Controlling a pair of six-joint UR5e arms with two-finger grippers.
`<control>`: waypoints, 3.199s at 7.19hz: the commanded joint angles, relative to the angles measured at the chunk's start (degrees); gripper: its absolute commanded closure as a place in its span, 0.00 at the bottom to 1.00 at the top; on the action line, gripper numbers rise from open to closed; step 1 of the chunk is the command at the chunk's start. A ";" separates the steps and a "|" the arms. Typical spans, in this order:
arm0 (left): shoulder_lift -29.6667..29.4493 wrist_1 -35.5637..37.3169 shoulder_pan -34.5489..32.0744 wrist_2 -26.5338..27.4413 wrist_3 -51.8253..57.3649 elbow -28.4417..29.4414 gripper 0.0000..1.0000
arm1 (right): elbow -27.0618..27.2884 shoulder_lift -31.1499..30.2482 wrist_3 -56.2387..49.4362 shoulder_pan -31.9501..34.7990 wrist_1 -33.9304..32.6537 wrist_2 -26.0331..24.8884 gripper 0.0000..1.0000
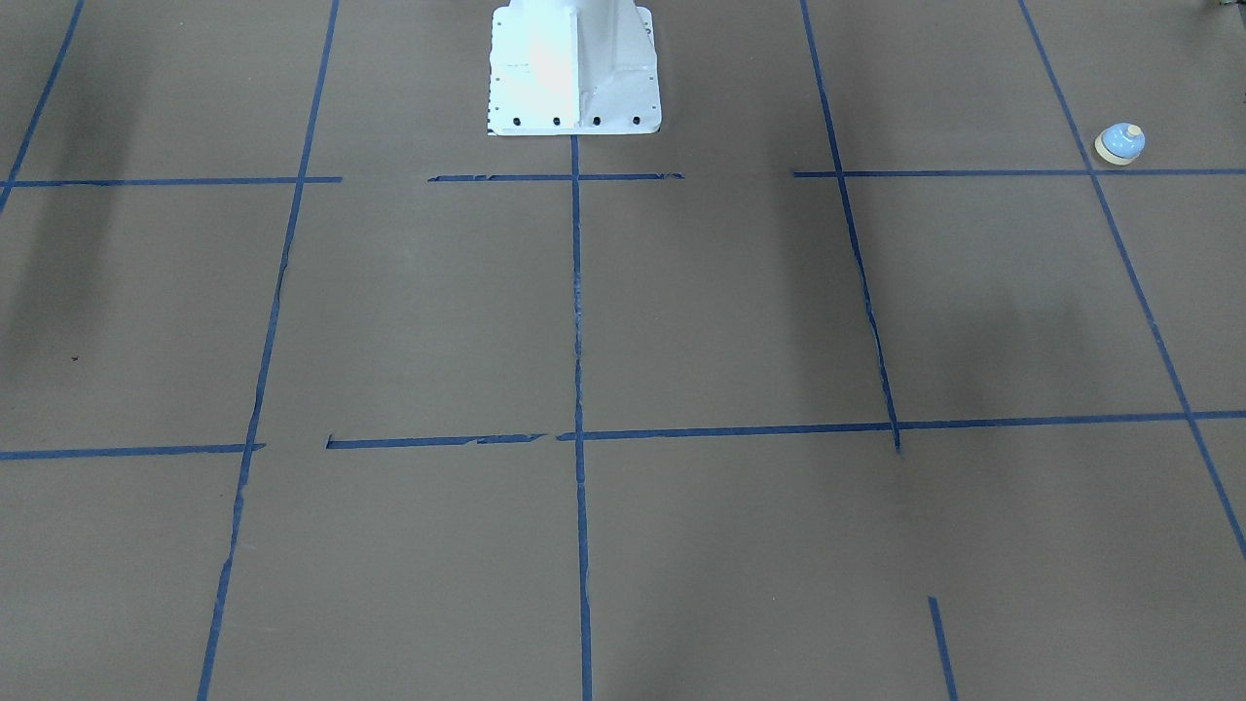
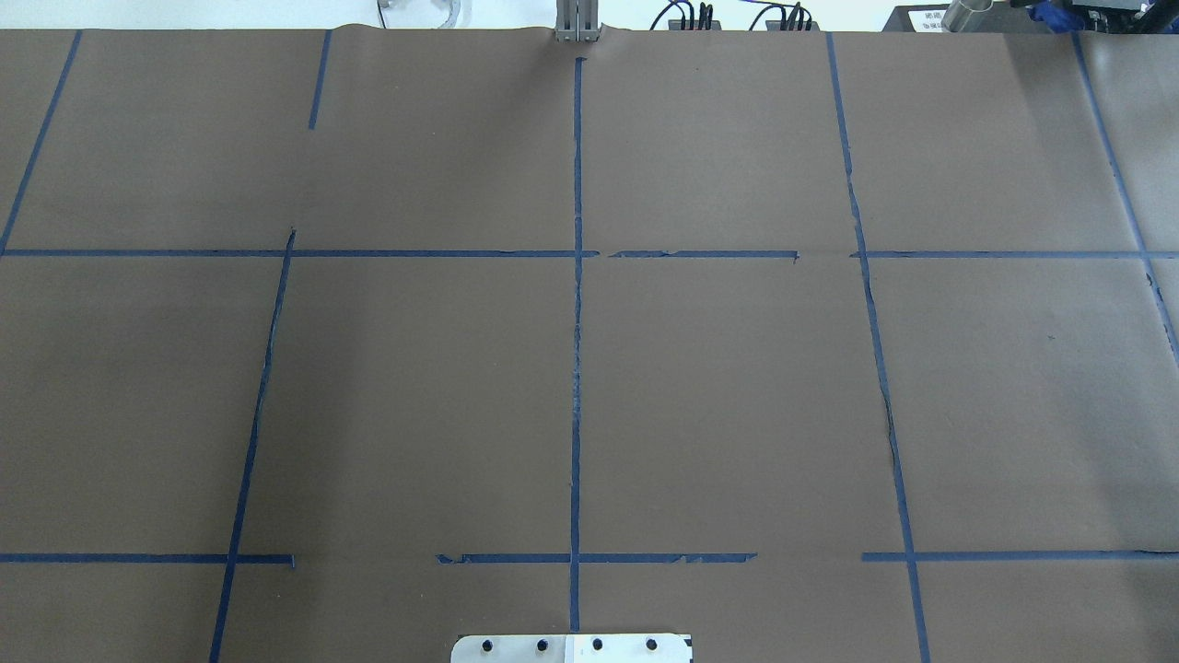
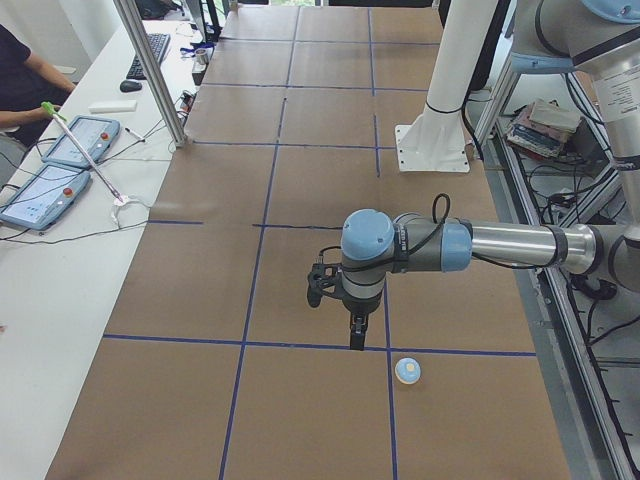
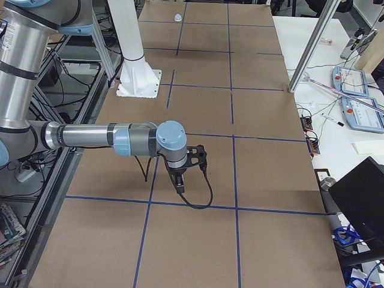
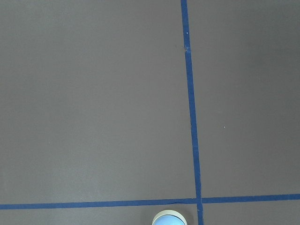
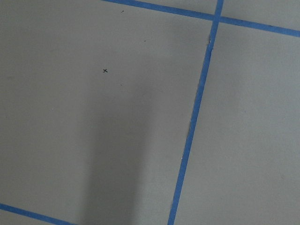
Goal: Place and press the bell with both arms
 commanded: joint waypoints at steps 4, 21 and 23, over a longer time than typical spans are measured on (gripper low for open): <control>0.59 0.15 0.13 -0.64 1.67 -0.61 0.00 | -0.02 -0.39 -0.01 -0.03 0.02 0.17 0.00; 0.94 -36.49 19.10 -6.01 -16.08 25.23 0.00 | -0.11 -0.57 -0.36 -0.03 0.02 1.13 0.00; 1.11 -40.33 24.62 -5.65 -22.18 25.84 0.00 | 0.24 -0.57 -0.36 -0.03 0.11 2.19 0.00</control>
